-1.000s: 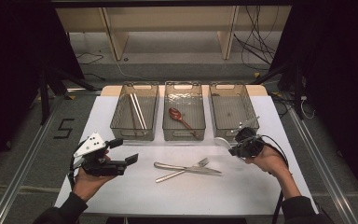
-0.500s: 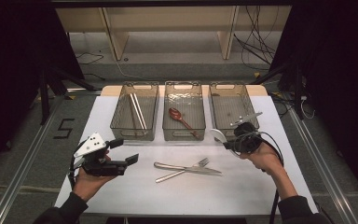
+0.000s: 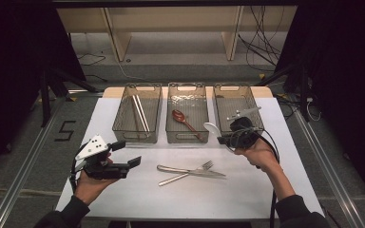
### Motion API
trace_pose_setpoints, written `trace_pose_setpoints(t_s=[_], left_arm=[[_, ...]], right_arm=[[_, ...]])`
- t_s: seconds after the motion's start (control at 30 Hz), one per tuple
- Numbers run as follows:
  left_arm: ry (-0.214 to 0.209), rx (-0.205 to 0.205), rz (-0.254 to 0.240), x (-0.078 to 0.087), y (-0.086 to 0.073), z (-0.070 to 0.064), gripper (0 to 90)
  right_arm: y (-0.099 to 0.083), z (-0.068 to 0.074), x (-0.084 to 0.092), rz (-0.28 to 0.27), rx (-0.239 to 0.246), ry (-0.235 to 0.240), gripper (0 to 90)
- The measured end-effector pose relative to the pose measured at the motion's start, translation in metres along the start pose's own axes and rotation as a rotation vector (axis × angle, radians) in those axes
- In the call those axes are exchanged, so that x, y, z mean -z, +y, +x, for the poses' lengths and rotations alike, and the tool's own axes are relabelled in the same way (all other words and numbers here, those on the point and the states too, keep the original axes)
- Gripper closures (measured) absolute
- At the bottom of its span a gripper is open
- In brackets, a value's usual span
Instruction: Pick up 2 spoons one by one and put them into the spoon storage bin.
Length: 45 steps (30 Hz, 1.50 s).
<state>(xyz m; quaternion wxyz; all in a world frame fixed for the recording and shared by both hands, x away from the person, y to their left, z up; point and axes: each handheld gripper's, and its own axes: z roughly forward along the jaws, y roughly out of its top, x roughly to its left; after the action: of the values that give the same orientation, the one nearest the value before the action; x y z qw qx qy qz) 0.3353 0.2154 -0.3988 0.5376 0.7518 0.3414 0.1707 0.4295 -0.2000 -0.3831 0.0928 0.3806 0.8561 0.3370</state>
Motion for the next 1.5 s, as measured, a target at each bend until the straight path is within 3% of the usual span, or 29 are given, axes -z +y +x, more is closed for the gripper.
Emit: trace_pose_setpoints(t_s=[0.67, 1.1, 1.5], left_arm=[[0.0, 0.001, -0.005, 0.001, 0.0, 0.0, 15.6], [0.0, 0.003, -0.01, 0.002, 0.0, 0.001, 15.6], [-0.002, 0.0, -0.008, 0.001, 0.0, 0.0, 15.6]], right_arm=[[0.054, -0.003, -0.022, -0.066, -0.069, -0.052, 86.0], [0.092, 0.003, -0.05, -0.053, -0.073, -0.066, 85.9], [0.1, 0.002, -0.059, -0.052, -0.1, -0.083, 85.9]])
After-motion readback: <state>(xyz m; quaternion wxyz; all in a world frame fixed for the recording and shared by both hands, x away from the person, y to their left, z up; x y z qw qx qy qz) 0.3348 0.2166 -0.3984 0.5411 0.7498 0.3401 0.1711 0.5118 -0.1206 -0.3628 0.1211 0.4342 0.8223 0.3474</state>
